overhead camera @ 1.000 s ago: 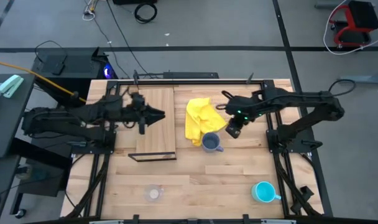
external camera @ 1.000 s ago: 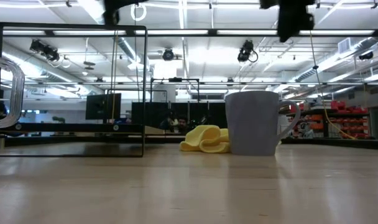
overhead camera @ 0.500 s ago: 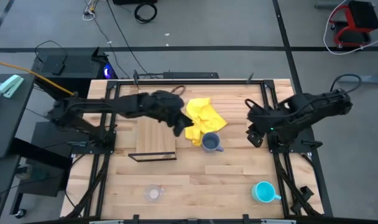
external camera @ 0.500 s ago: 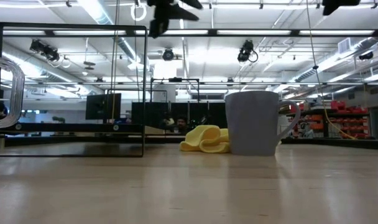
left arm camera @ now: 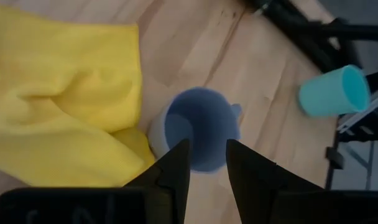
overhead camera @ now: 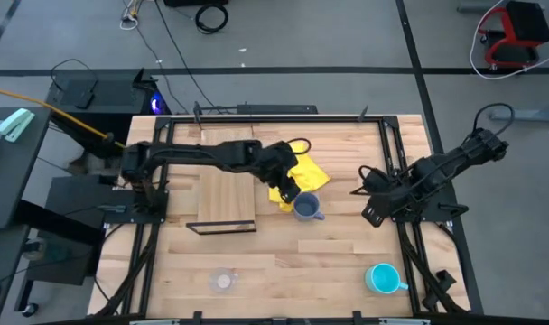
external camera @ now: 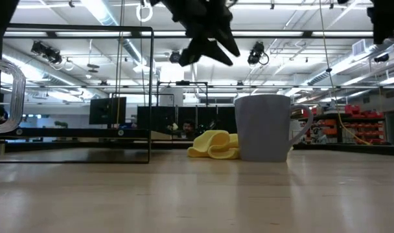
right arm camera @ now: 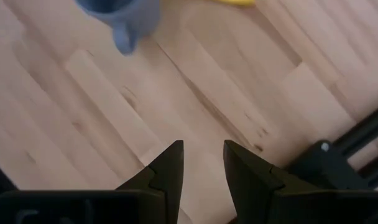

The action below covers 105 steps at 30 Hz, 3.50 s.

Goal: Stack small to large cups/mugs on shelf
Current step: Put the violet mug on the shelf

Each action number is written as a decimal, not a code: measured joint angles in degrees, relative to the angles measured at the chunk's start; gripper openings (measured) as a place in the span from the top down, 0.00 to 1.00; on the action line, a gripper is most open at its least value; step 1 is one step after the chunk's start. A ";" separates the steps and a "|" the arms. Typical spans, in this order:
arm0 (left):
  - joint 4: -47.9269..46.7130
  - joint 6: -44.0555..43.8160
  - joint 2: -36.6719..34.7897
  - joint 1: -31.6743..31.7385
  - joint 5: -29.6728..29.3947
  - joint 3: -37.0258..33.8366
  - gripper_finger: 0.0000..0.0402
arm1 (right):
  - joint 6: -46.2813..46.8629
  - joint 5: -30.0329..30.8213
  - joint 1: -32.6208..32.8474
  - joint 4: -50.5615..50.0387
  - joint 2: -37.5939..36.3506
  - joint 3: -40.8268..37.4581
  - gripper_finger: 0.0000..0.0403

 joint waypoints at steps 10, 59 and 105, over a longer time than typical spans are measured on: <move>-4.24 -1.38 8.18 -0.79 0.82 3.21 0.73 | 2.46 -0.48 1.25 6.13 0.00 -6.65 0.70; -0.43 -8.63 13.63 0.03 0.99 3.21 0.94 | 1.94 1.28 1.10 9.81 3.50 -8.12 0.70; -56.20 -11.29 8.71 25.91 -10.79 28.16 0.94 | -3.05 4.49 1.14 11.35 -4.61 -8.08 0.73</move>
